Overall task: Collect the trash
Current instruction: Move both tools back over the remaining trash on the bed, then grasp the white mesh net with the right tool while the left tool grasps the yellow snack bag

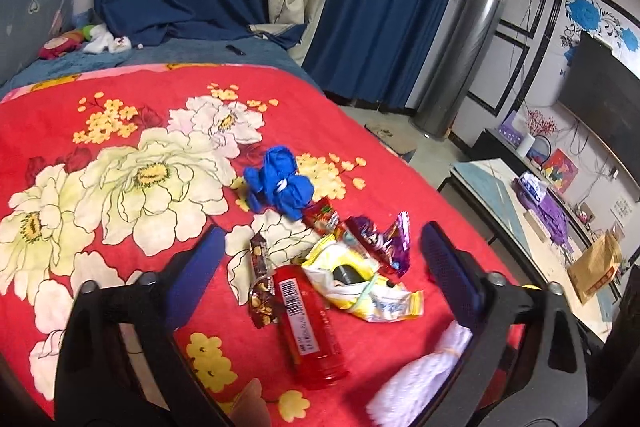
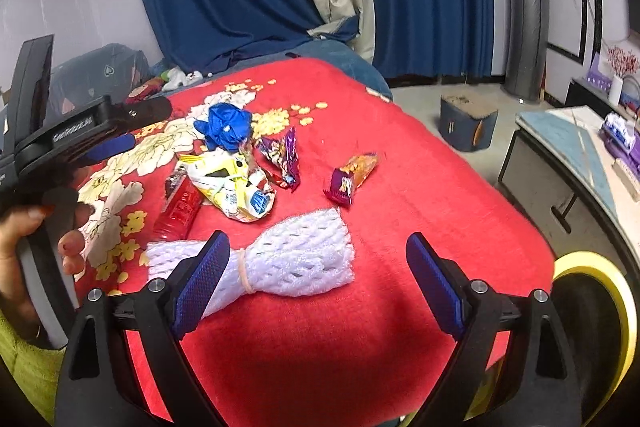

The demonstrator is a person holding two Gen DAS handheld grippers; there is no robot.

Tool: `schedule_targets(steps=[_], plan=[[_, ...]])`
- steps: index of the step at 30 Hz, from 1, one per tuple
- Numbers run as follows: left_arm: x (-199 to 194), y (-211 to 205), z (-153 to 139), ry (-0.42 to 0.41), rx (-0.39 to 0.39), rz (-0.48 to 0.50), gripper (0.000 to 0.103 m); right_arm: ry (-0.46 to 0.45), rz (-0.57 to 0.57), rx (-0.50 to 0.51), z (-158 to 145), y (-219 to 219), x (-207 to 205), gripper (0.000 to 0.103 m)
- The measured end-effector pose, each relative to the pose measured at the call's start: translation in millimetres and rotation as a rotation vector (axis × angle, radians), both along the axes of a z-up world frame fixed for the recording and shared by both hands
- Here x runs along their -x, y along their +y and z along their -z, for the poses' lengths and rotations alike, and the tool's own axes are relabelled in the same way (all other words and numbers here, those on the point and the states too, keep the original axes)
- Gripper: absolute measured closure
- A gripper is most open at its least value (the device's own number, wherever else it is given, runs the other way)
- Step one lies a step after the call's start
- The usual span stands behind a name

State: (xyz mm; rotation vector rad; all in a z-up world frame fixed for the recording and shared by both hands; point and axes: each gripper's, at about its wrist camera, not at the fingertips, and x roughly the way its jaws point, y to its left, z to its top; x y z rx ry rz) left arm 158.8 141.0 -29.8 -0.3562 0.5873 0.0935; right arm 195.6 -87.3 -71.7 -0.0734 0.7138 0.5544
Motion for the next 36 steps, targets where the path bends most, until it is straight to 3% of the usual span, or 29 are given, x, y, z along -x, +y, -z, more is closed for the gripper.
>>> schedule_targets(steps=[3, 14, 20, 22, 28, 32, 36], plan=[[-6, 1, 9, 0.029, 0.017, 0.018, 0.031, 0.049, 0.003, -0.002, 10, 2, -9, 0.016], [-22, -7, 30, 0.085, 0.027, 0.056, 0.048, 0.138, 0.020, -0.057, 30, 2, -28, 0.016], [-30, -7, 38, 0.112, 0.045, 0.045, 0.059, 0.164, -0.016, -0.093, 33, 4, -27, 0.032], [-31, -8, 38, 0.117, 0.040, 0.045, 0.063, 0.169, -0.028, -0.107, 33, 4, -25, 0.042], [-32, -14, 39, 0.128, 0.026, 0.061, 0.076, 0.140, -0.048, -0.095, 29, 4, -17, 0.053], [-32, -16, 40, 0.136, 0.023, 0.065, 0.090, 0.122, -0.055, -0.087, 27, 4, -12, 0.059], [-29, -18, 38, 0.133, 0.024, 0.069, 0.091, 0.113, -0.054, -0.090, 26, 0, -7, 0.063]])
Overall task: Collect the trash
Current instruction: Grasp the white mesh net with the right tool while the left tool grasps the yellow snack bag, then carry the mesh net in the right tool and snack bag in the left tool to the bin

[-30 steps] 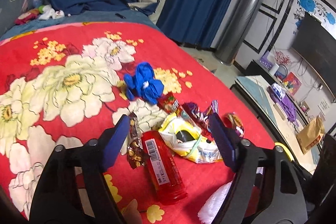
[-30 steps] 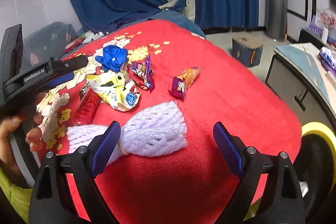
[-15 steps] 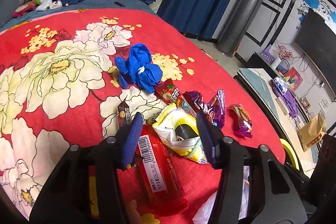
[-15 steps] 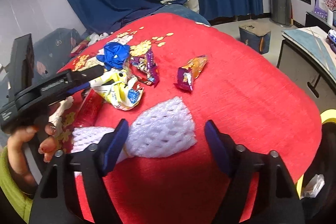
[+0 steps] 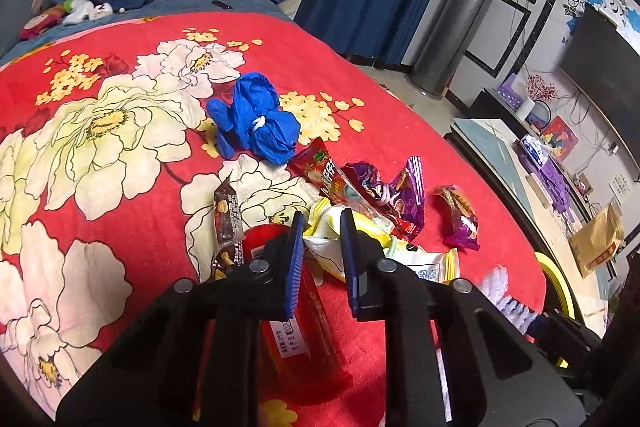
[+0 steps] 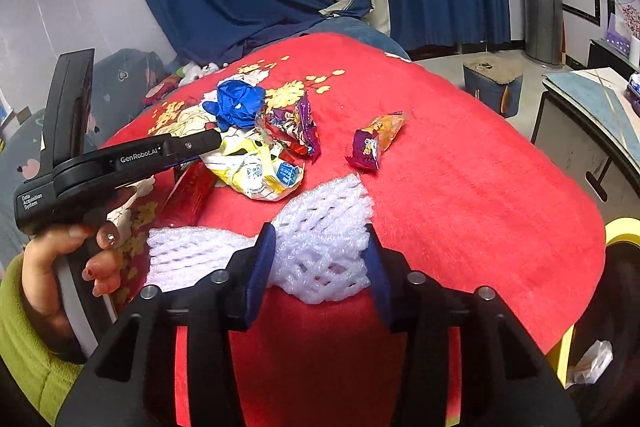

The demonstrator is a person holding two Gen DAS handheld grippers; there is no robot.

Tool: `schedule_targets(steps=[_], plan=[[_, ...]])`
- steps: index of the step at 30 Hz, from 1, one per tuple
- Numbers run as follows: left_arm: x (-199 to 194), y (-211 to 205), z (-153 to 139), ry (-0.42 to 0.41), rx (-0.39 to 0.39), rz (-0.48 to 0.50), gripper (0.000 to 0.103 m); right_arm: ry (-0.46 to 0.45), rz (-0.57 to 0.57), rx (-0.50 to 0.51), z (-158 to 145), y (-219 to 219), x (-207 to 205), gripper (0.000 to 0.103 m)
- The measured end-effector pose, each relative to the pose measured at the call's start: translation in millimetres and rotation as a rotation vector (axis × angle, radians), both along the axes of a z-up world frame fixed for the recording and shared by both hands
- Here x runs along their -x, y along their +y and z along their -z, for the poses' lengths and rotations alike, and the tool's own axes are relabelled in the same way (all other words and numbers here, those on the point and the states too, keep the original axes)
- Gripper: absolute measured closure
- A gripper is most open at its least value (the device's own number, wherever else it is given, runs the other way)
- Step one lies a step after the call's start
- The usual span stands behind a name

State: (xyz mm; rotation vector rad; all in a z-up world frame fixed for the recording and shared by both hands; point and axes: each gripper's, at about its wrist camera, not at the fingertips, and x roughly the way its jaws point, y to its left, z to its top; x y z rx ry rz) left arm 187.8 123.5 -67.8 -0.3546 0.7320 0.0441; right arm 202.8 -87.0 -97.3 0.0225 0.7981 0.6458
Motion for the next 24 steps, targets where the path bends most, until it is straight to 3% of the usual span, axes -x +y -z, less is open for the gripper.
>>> schedule_targets(steps=[10, 24], plan=[[11, -6, -13, -0.032, 0.028, 0.031, 0.093, -0.007, 0.002, -0.009, -6, -7, 8, 0.070], [31, -32, -54, -0.143, -0.045, 0.066, 0.093, -0.075, -0.006, -0.041, -32, -21, 19, 0.082]])
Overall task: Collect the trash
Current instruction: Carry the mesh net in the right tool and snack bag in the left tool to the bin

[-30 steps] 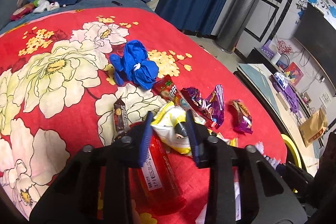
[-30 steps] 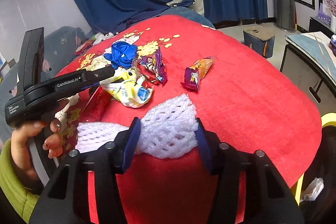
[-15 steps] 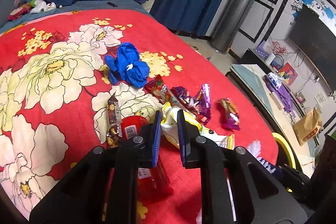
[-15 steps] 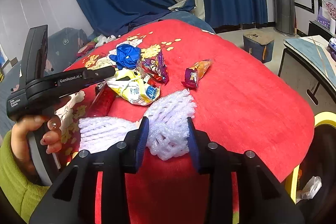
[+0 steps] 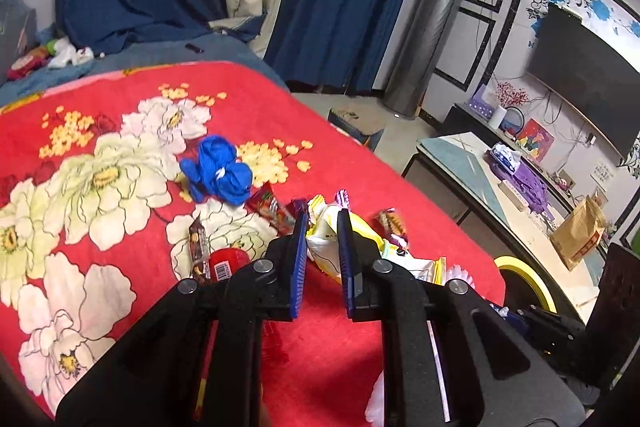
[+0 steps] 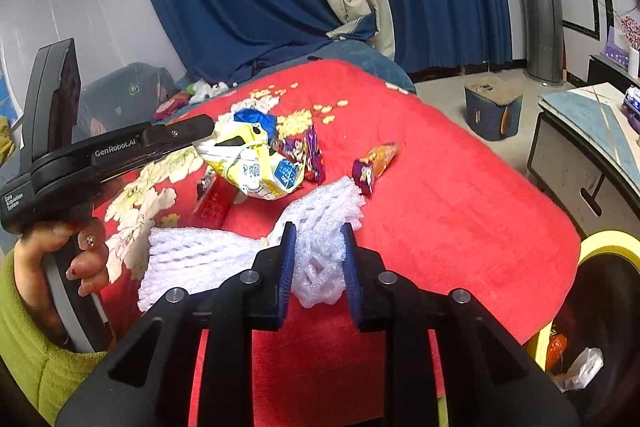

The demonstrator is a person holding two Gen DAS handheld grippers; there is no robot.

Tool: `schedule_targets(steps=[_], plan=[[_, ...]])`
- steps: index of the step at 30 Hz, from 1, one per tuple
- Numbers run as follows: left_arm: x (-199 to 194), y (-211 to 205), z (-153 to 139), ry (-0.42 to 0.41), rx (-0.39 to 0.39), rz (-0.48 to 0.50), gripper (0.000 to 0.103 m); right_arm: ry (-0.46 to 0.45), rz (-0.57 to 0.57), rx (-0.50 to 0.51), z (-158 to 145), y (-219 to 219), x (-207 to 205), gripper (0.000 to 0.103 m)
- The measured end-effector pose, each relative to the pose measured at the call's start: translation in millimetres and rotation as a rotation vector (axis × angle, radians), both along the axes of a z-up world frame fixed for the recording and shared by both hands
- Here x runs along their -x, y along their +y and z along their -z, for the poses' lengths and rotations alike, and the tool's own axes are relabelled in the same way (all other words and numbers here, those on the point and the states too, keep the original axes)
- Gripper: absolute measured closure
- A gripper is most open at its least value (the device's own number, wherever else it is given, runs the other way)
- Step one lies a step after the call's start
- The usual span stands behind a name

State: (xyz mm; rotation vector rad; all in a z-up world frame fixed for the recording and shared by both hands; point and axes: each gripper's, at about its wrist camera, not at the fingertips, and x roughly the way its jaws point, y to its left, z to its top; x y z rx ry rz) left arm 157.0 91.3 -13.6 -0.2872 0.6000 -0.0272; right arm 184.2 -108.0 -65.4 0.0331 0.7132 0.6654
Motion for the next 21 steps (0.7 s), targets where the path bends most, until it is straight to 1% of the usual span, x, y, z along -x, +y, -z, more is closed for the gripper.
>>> schedule_targets(steps=[6, 13, 21], plan=[[5, -3, -11, -0.032, 0.009, 0.004, 0.093, -0.034, 0.009, -0.006, -14, -11, 3, 0.082], [12, -18, -21, -0.062, 0.015, 0.039, 0.093, -0.068, 0.048, 0.003, -29, -41, 4, 0.082], [14, -37, -24, -0.075, 0.012, 0.077, 0.093, -0.099, 0.096, 0.001, -41, -74, 11, 0.082]])
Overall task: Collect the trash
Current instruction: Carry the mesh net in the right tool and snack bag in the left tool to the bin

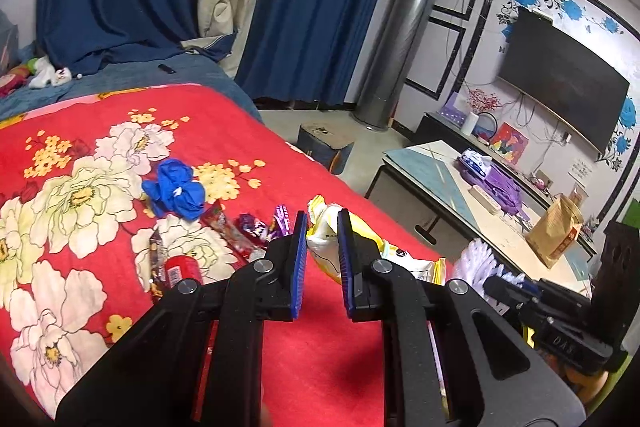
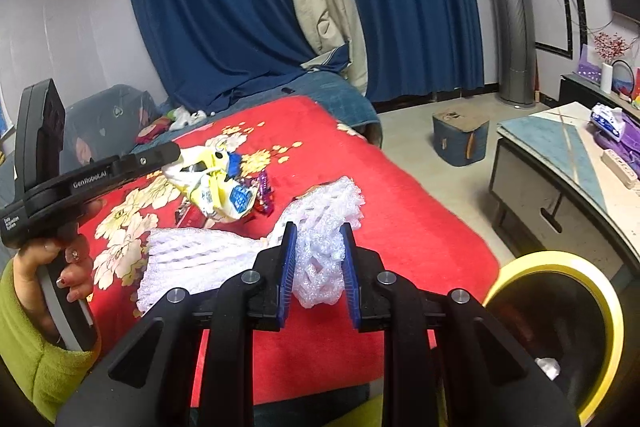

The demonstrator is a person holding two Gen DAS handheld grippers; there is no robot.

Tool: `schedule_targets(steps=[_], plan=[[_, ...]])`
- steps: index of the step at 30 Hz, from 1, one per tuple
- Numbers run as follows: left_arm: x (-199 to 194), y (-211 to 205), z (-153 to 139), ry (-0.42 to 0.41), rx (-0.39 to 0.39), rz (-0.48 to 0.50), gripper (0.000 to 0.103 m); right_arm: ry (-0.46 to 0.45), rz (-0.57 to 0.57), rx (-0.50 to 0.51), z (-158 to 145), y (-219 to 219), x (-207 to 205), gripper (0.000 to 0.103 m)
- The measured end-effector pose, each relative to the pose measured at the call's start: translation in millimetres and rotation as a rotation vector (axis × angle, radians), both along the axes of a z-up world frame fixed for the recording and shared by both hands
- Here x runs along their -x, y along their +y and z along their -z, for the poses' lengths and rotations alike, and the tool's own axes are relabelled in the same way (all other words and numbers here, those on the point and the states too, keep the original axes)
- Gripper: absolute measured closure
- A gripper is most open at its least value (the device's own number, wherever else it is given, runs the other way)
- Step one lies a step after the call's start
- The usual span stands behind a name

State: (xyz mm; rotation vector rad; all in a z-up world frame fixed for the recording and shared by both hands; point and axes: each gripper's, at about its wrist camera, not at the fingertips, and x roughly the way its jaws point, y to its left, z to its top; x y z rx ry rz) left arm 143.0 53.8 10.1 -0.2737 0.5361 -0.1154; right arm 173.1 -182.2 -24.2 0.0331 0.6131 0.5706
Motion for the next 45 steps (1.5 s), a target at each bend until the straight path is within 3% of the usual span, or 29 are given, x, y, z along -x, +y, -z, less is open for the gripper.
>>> schedule_targets(steps=[11, 45], plan=[[2, -24, 2, -0.018, 0.010, 0.056, 0.093, -0.048, 0.045, 0.013, -11, -32, 11, 0.082], [-4, -129, 22, -0.008, -0.097, 0.275, 0.093, -0.041, 0.300, -0.006, 5, -149, 20, 0.082]])
